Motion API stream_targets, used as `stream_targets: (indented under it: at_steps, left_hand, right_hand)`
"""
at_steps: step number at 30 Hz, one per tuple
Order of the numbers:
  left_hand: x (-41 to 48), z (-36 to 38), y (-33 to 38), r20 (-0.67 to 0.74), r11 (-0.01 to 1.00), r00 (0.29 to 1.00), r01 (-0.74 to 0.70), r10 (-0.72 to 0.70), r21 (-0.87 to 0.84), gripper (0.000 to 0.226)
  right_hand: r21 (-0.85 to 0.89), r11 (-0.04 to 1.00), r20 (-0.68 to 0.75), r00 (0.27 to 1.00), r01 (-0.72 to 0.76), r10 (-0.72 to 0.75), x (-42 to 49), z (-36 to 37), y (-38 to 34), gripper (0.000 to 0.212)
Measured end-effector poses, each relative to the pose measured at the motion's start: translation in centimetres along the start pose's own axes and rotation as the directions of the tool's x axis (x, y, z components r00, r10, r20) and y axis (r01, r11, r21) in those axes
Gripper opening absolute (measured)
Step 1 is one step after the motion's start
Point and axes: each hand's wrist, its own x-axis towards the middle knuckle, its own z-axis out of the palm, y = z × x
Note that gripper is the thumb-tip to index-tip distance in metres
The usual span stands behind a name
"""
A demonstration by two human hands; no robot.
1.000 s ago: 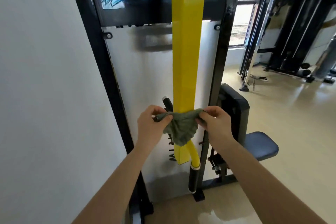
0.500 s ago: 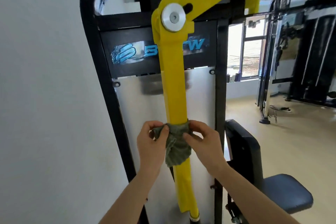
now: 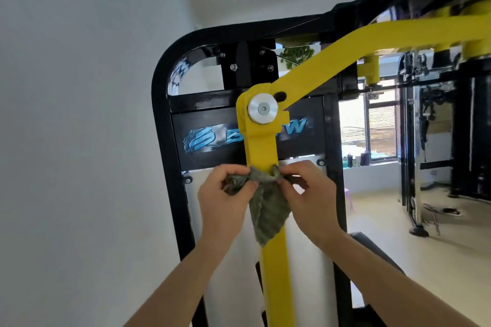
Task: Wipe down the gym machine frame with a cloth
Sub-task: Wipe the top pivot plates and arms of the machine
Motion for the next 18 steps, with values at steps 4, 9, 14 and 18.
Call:
stream_targets:
  at_steps: [4,9,14,18]
  left_hand:
    - [2.7,-0.3,3.2,-0.082,0.989,0.986,-0.148,0.147,-0.001,0.026]
    - [7.0,0.0,8.1,-0.133,0.954,0.946,-0.299,0.297,-0.002,0.018]
    - [13.2,0.9,11.4,-0.036,0.947,0.951,-0.303,0.308,0.101,0.011]
    - [16.5,2.1,11.9,0.136,0.946,0.977,-0.193,0.162,0.26,0.008]
  right_hand:
    - [-0.099,0.972,-0.119,0.967,0.213,-0.224,3.9,-0.6,-2.6,0.014]
    - [-0.171,0.944,-0.233,0.919,0.282,-0.317,9.8,-1.8,-5.8,0.011]
    - [-0.291,0.914,-0.169,0.925,0.283,-0.34,16.7,-3.3,-6.0,0.013]
    - [-0.424,0.821,0.137,0.923,0.382,-0.359,20.1,-4.8,-3.8,0.01]
